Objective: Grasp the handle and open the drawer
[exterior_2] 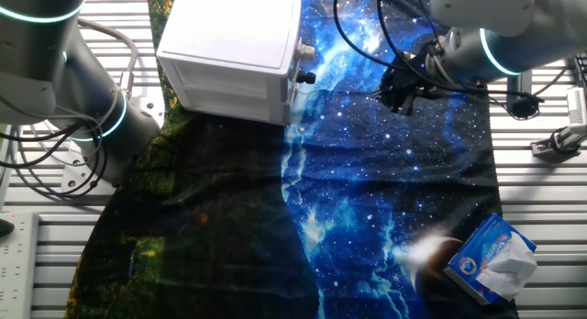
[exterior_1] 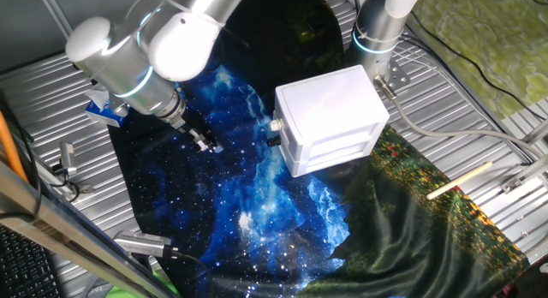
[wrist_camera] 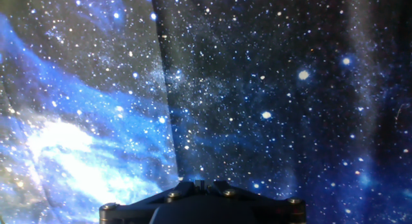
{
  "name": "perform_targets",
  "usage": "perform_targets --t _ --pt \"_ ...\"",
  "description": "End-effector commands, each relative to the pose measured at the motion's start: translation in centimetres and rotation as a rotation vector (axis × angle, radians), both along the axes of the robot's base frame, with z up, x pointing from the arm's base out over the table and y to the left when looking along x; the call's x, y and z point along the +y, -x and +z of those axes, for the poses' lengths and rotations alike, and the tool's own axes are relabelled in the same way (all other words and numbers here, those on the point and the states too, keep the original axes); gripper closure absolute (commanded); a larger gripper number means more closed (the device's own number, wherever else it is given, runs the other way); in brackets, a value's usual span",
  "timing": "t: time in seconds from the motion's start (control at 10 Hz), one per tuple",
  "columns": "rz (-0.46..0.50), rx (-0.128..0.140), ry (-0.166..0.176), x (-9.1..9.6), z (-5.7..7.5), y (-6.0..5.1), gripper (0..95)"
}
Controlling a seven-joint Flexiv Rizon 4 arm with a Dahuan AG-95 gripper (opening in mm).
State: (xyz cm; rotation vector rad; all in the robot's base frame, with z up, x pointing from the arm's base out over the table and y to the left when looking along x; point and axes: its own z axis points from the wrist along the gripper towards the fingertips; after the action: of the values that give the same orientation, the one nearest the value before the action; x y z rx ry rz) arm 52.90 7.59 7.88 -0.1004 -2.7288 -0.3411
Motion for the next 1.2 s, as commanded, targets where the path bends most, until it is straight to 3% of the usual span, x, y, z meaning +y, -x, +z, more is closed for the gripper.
perform_targets --t 0.1,0.6,0.7,0.8,1.2 --pt "-0.015 0.012 -0.007 0.0 0.0 -0.2 95.0" --pt "-0.052 0.022 -0.013 0.9 0.0 -0.2 95.0" --pt "-0.062 0.029 -0.035 1.5 0.1 -0.1 95.0" --pt "-0.064 0.033 -0.040 1.6 0.1 0.0 76.0" --pt "-0.081 0.040 -0.033 2.7 -0.4 2.1 76.0"
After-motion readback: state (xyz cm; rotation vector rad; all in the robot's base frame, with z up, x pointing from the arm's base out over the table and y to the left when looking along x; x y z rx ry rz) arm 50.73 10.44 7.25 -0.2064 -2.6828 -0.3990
